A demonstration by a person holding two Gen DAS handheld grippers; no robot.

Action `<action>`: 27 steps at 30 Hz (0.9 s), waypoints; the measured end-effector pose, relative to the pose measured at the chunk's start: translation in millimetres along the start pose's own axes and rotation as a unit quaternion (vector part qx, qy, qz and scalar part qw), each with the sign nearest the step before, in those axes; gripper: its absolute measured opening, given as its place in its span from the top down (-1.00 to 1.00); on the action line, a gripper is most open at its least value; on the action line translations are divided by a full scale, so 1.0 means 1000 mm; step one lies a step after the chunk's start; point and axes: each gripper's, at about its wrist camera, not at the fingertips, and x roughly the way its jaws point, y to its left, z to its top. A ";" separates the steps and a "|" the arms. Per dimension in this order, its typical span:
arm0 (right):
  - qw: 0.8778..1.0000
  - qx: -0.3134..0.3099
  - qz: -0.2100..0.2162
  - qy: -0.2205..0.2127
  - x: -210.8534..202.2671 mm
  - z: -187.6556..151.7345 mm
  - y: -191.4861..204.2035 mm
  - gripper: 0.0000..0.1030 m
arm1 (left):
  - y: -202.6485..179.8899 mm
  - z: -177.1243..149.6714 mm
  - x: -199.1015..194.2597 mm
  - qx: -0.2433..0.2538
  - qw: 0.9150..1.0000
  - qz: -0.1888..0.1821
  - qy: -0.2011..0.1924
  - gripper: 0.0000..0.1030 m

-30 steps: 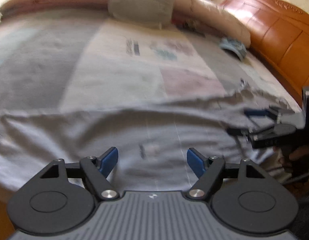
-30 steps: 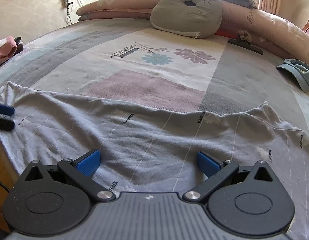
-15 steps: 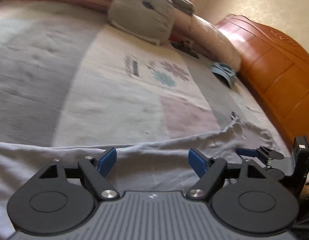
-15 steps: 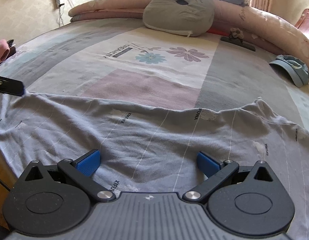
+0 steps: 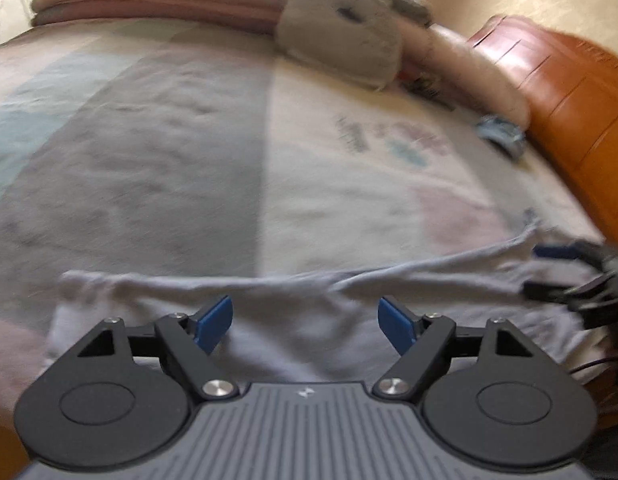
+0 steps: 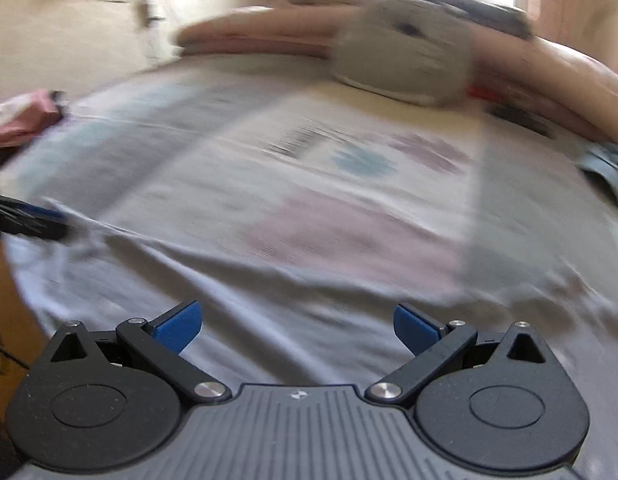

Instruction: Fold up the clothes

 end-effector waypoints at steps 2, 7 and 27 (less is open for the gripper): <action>0.999 -0.019 0.041 0.005 0.012 0.010 0.018 -1.00 | 0.006 -0.001 -0.002 0.001 1.000 0.007 -0.001 -0.55; 0.992 -0.075 0.091 0.049 0.049 0.014 0.055 -1.00 | 0.012 -0.004 -0.004 0.000 1.000 0.001 -0.013 -0.57; 0.996 -0.071 0.005 0.045 0.057 0.000 0.021 -1.00 | 0.011 -0.027 -0.026 -0.021 1.000 -0.007 0.013 -0.68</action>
